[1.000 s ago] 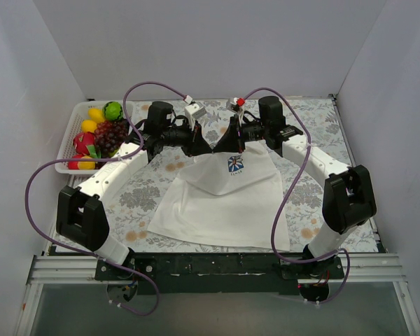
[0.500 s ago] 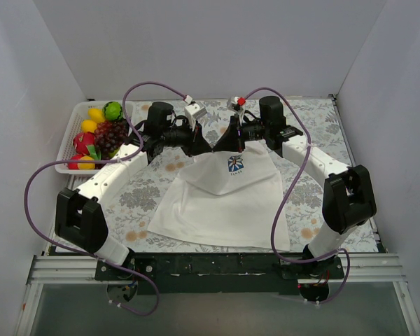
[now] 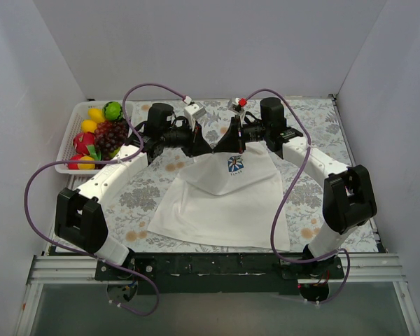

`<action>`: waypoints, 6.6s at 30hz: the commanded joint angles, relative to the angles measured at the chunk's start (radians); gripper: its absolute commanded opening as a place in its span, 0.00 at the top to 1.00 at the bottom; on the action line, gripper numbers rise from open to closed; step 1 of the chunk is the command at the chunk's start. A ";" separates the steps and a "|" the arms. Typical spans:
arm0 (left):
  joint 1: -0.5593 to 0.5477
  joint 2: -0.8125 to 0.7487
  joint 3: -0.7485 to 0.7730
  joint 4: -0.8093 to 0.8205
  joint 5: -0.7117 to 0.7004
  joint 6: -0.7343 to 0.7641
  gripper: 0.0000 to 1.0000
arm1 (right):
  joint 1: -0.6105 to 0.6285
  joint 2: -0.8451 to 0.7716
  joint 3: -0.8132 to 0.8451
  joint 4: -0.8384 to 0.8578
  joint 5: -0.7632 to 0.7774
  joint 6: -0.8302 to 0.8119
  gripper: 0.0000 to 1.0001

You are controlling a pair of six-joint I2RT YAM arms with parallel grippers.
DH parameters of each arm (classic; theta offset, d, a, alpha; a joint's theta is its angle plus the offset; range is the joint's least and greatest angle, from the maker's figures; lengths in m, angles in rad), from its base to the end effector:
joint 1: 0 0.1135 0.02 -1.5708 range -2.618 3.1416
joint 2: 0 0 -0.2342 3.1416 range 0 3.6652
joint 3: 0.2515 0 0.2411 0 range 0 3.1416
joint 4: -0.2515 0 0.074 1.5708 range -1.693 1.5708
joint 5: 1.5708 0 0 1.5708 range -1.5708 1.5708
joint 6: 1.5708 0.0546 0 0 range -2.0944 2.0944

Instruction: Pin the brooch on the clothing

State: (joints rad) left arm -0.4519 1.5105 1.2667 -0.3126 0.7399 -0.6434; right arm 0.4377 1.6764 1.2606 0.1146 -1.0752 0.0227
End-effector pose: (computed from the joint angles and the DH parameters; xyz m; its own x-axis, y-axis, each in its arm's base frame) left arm 0.2934 -0.1834 0.2888 -0.8826 -0.0641 -0.4658 0.3851 0.4699 -0.7943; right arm 0.3220 0.2037 0.2773 -0.2905 -0.1240 -0.9488 -0.9561 0.0775 0.2826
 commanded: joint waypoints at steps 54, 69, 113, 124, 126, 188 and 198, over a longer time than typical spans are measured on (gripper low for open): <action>0.068 0.184 0.157 0.044 -0.545 -0.232 1.00 | -0.027 -0.199 -0.207 0.062 0.242 -0.020 0.06; 0.249 0.421 0.283 0.060 -0.498 -0.492 0.81 | 0.002 -0.346 -0.412 -0.107 0.681 0.077 0.07; 0.271 -0.280 -0.483 -0.095 -0.527 -0.619 0.02 | 0.065 0.246 -0.083 -0.194 0.937 0.218 0.86; 0.271 -0.306 -0.478 -0.209 -0.562 -0.668 0.02 | 0.062 0.076 -0.139 -0.185 0.942 0.218 0.79; 0.269 -0.323 -0.484 -0.227 -0.576 -0.685 0.02 | 0.061 0.011 -0.185 -0.185 0.949 0.221 0.72; 0.298 -0.354 -0.797 -0.422 -0.498 -0.978 0.82 | 0.022 -0.659 -0.876 -0.696 1.052 0.720 0.44; 0.297 -0.450 -0.764 -0.407 -0.476 -0.947 1.00 | 0.024 -0.636 -0.837 -0.655 1.024 0.642 0.99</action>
State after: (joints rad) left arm -0.1509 1.1076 0.4770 -0.7391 0.2684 -1.6100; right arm 0.4583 1.0054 0.4255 -0.4957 -0.0532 0.7181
